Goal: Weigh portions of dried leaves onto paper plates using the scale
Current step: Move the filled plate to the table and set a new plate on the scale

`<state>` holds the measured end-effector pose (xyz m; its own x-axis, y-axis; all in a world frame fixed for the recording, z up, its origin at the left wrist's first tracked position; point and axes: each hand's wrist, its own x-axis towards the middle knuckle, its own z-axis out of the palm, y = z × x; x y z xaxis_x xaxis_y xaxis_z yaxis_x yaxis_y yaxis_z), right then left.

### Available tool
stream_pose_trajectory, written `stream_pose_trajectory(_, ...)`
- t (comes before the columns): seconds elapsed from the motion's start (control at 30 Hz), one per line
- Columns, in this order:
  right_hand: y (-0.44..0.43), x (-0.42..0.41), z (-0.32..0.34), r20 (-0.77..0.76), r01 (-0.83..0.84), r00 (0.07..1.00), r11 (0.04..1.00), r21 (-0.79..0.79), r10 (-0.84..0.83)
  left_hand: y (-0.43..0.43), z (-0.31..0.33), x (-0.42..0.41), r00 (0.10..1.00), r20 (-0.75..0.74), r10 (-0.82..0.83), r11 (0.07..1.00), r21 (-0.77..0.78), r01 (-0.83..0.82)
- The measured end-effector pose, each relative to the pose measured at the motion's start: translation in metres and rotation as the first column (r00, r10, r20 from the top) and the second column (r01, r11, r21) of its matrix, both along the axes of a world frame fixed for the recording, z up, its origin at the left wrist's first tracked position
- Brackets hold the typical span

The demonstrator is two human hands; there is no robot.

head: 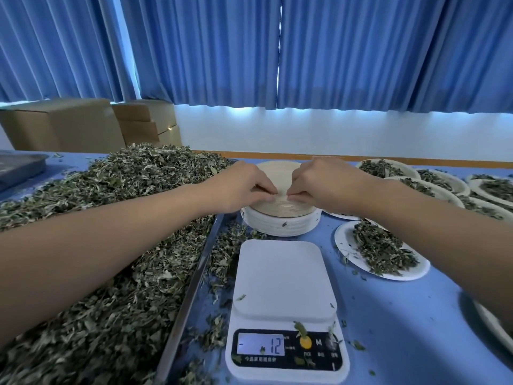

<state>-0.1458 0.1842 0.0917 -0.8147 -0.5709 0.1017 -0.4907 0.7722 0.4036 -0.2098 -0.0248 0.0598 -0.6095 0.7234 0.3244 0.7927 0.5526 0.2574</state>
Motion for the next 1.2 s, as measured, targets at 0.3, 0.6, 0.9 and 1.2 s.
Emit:
stream_pose_trajectory(0.3, -0.003, 0.001, 0.001, -0.018, 0.016, 1.000, 1.000, 0.024, -0.015, 0.000, -0.001, -0.003, 1.000, 0.010, 0.003, 1.000, -0.004, -0.003)
stream_pose_trajectory(0.6, -0.003, 0.000, -0.003, -0.116, -0.091, 0.986, 0.972, 0.216, 0.118, 0.000, 0.002, -0.002, 1.000, 0.018, 0.000, 1.000, -0.023, 0.000)
stream_pose_trajectory(0.9, 0.000, -0.004, 0.001, -0.118, -0.126, 0.982, 0.979, 0.163, 0.146, -0.005, 0.011, 0.001, 0.996, -0.086, -0.021, 0.999, -0.042, 0.018)
stream_pose_trajectory(1.2, -0.002, -0.001, 0.006, -0.075, -0.052, 0.995, 0.992, 0.114, 0.061, -0.005, 0.011, 0.008, 0.981, -0.187, -0.051, 0.996, -0.081, 0.037)
